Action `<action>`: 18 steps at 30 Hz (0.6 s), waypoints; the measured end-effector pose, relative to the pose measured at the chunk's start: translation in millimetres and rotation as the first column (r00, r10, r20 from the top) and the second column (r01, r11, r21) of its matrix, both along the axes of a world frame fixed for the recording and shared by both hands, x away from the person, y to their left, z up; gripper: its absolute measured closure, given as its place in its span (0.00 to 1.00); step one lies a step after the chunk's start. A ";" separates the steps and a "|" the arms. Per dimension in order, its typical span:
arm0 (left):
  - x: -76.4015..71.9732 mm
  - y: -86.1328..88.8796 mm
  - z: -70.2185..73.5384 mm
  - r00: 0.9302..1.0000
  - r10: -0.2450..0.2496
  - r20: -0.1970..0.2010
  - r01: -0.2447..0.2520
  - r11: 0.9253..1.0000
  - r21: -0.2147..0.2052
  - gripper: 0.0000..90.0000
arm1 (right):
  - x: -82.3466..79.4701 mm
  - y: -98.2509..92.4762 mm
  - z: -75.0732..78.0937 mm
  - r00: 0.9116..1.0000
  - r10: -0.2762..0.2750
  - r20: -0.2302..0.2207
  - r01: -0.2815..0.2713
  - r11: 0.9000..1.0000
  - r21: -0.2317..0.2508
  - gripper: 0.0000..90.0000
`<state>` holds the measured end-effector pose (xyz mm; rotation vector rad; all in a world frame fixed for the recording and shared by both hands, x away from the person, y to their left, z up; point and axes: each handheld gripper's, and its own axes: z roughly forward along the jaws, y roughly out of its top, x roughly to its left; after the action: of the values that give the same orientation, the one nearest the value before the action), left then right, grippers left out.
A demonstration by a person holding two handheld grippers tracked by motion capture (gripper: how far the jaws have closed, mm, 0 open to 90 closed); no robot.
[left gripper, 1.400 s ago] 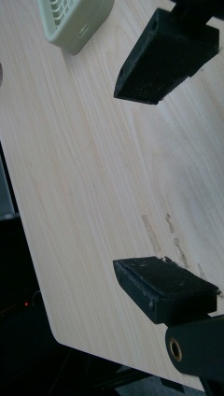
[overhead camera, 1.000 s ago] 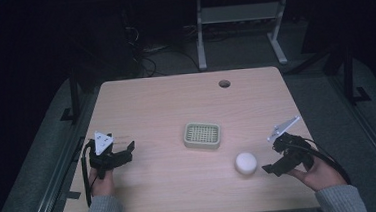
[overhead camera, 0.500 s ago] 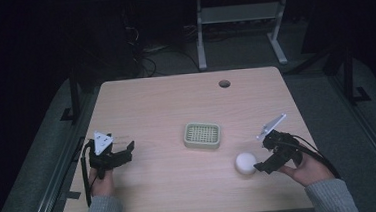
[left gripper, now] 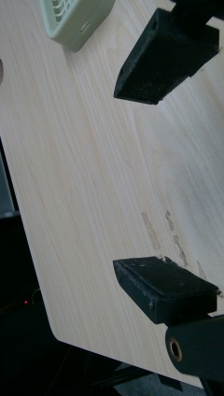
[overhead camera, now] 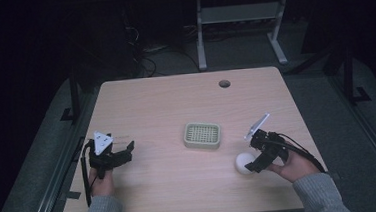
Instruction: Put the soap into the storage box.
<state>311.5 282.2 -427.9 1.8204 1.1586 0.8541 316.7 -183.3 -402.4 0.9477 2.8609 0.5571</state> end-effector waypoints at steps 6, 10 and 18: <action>0.1 -0.3 0.0 1.000 -0.001 0.001 0.001 1.000 0.000 0.16 | 3.5 6.5 -6.5 1.000 0.003 -0.017 -0.003 1.000 -0.015 0.18; 0.1 -0.6 0.1 1.000 -0.002 -0.001 0.002 1.000 -0.001 0.16 | 4.8 9.8 -10.2 1.000 0.002 -0.027 -0.003 0.999 -0.033 0.18; 0.2 -0.7 0.2 1.000 -0.003 -0.003 0.003 1.000 0.000 0.16 | 7.3 17.0 -16.8 0.999 0.012 -0.052 -0.014 0.999 -0.049 0.17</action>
<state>311.7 281.5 -427.7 1.8234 1.1578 0.8498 324.0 -166.2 -419.1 0.9501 2.9134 0.4670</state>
